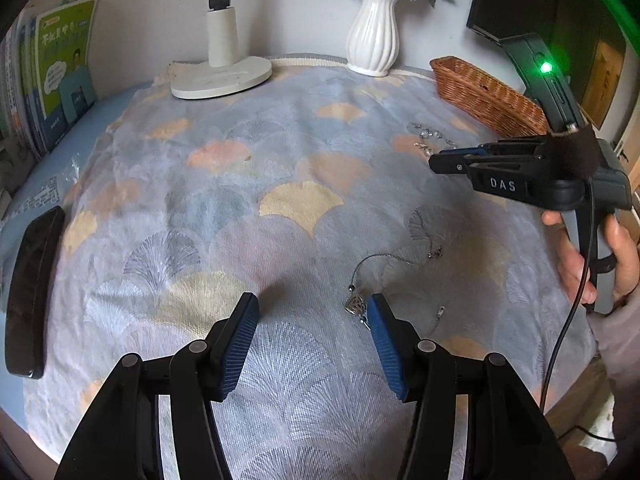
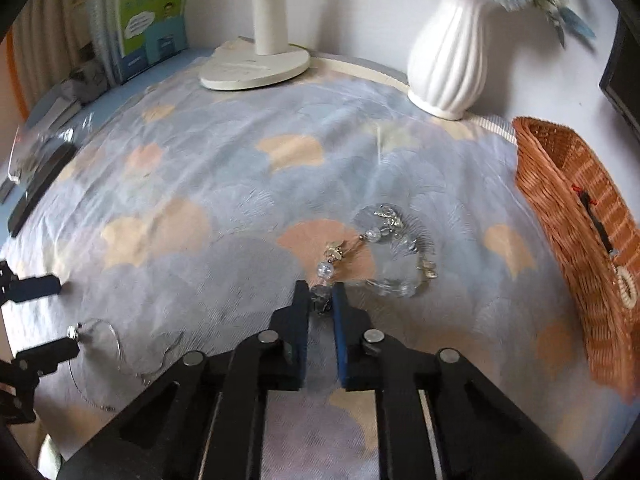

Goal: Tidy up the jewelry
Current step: 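Grasp the clear bead bracelet with the right tool while the left tool grasps the silver pendant necklace, then lift both pieces and carry them over the wicker basket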

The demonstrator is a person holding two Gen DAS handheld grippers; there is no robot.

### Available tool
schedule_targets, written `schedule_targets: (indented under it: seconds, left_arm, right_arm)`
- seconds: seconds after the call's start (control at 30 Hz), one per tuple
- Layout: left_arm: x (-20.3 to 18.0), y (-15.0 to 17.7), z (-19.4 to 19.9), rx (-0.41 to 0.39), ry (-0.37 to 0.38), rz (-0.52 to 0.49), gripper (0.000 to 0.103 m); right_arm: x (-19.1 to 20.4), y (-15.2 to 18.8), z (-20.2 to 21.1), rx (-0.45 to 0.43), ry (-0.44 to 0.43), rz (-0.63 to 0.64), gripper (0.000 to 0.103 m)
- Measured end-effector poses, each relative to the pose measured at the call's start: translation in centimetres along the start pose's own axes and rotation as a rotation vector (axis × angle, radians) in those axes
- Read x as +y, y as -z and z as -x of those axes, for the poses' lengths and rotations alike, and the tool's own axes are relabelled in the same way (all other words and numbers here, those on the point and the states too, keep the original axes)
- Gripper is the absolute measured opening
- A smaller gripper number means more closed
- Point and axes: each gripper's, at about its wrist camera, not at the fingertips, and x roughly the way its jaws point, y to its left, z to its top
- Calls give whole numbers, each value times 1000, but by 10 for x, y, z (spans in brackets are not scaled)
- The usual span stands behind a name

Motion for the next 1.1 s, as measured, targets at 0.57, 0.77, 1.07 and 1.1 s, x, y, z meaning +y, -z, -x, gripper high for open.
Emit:
schedule_targets:
  seconds: [0.57,0.77,1.07,1.1]
  left_arm:
    - [-30,0,0,-3,13,-49,11]
    - [-21,-7,8,-12,147,34,11]
    - [-34,-32,38,-106,154,-39,11]
    - [-34,-33,40,-110,157,-41,11]
  right_arm:
    - [-26,74,53,18,-201,-213,12]
    - [-40,83,79,-30,-301,-294,12]
    - [-56,78,135,-148,-290,-321,12]
    - [-58,79,139,-159,-288,-325,12]
